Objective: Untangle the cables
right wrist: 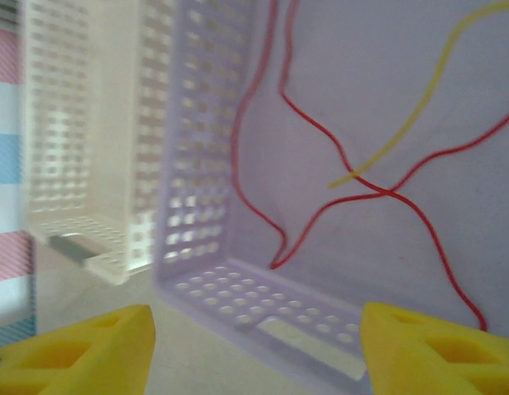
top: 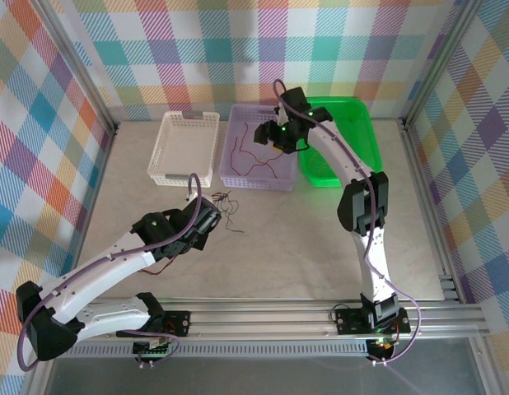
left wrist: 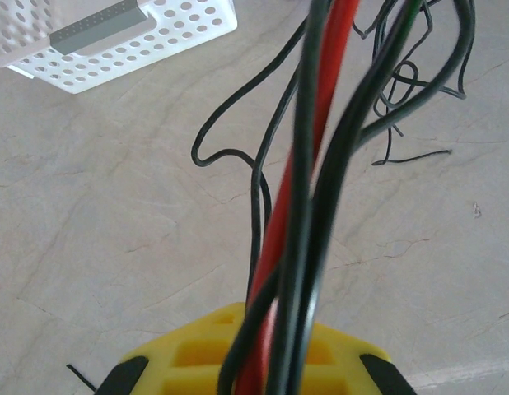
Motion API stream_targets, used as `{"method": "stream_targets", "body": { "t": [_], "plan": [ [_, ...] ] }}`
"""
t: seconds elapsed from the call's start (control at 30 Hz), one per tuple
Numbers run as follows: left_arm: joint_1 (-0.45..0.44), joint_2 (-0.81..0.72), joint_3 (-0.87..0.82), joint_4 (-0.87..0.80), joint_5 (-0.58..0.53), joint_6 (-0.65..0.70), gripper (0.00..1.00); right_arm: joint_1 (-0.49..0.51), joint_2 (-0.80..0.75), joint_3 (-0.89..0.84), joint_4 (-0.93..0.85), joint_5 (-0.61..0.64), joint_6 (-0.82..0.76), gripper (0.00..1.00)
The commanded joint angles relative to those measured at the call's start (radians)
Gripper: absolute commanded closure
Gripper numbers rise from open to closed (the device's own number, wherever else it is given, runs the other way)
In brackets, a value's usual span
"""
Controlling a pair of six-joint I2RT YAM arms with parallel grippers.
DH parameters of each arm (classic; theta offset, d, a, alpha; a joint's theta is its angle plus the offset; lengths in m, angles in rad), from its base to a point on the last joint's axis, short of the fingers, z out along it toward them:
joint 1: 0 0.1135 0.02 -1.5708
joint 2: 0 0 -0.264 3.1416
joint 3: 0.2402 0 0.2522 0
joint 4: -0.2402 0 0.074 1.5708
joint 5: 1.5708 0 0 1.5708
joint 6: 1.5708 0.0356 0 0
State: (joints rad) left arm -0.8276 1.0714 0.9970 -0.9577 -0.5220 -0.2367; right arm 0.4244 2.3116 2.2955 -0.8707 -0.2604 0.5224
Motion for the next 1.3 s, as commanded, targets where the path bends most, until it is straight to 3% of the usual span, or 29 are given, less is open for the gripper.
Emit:
{"method": "stream_targets", "body": {
  "t": [0.0, 0.13, 0.73, 0.97, 1.13, 1.27],
  "plan": [
    [0.016, -0.005, -0.013, 0.013, 0.006, 0.015, 1.0, 0.008, 0.038, 0.046, -0.06, 0.086, -0.018, 0.32],
    [0.02, 0.002, -0.012, 0.013, 0.008, 0.016, 1.0, 0.018, 0.081, 0.072, -0.071, 0.151, -0.035, 0.32],
    [0.04, 0.019, -0.01, 0.016, 0.018, 0.022, 1.0, 0.028, 0.246, 0.111, 0.15, 0.167, 0.01, 0.35],
    [0.051, 0.023, -0.01, 0.019, 0.027, 0.027, 1.0, 0.028, 0.268, 0.133, 0.229, 0.171, 0.01, 0.45],
    [0.059, 0.026, -0.009, 0.023, 0.038, 0.029, 1.0, 0.028, 0.282, 0.171, 0.246, 0.168, 0.011, 0.63],
    [0.067, 0.025, -0.013, 0.029, 0.049, 0.03, 1.0, 0.028, 0.295, 0.202, 0.237, 0.167, 0.0, 0.68]
  ]
}}
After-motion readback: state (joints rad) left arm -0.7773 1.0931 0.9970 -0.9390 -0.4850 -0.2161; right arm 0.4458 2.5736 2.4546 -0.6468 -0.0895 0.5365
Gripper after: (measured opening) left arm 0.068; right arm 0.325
